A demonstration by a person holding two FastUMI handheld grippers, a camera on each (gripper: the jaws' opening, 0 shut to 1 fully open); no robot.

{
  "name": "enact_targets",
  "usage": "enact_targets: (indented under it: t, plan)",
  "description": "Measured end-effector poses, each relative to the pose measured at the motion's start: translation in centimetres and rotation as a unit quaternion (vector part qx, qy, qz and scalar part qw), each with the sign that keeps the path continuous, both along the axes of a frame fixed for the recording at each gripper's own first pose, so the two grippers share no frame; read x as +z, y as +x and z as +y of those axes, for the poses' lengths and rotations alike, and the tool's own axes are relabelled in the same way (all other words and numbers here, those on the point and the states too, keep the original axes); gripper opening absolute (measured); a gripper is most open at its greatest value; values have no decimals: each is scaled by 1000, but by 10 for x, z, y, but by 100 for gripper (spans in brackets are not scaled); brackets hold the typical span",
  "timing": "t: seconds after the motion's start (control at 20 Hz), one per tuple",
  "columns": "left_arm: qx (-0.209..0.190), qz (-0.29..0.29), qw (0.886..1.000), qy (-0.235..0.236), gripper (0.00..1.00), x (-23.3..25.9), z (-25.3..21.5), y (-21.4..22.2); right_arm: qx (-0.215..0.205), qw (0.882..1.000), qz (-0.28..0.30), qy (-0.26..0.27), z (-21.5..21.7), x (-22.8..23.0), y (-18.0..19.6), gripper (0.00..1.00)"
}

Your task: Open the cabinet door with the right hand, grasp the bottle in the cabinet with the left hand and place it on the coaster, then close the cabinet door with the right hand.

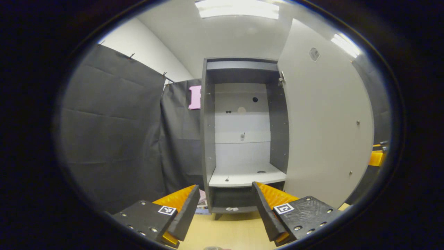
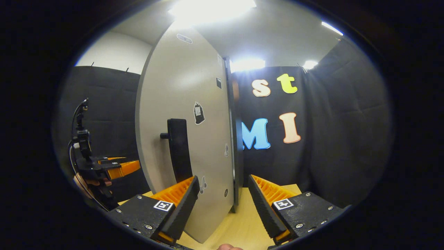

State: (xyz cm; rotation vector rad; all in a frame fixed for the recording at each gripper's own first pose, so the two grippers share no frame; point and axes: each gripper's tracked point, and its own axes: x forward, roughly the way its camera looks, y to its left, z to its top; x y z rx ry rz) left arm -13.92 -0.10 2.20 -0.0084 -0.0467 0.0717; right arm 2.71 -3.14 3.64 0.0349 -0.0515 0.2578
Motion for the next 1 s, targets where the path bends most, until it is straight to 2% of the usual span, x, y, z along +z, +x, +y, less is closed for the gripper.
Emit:
enact_targets:
  t: [0.15,0.2,0.25,0.4,0.45,0.5,0.6,0.65,0.7,0.75,0.85,0.9,1.0]
  plan:
    - [0,-2,1000,-2,92,2,16,8,3,1000,10,21,15,-1,6,89]
    - [0,-1,1000,-8,86,1,21,10,1,1000,12,24,18,1,9,89]
    - [0,-1,1000,-14,93,-1,26,13,-1,1000,13,25,22,2,11,89]
    - [-2,1,1000,-29,93,-4,40,23,-4,1000,10,20,36,4,14,89]
    - [-4,1,1000,-30,86,-4,43,26,-4,1000,10,16,42,4,15,89]
    - [-5,0,1000,-30,93,-6,49,31,-3,1000,9,14,47,4,16,89]
    - [-11,-1,1000,-26,93,-6,54,39,-3,1000,8,11,57,4,18,89]
    - [-15,-2,1000,-21,86,-6,56,42,-4,1000,8,11,57,4,17,89]
    - [-17,-4,1000,-17,86,-6,60,45,-7,1000,11,12,59,4,20,87]
    - [-20,-7,1000,-15,93,-5,63,48,-10,1000,11,14,63,3,24,89]
    - [-25,-5,1000,-13,93,-7,69,57,-15,1000,11,24,75,6,35,87]
    - [-26,0,1000,-18,86,-10,74,60,-16,999,10,30,82,6,37,89]
    - [-29,-3,999,-29,86,-10,85,68,-20,999,10,33,94,5,42,89]
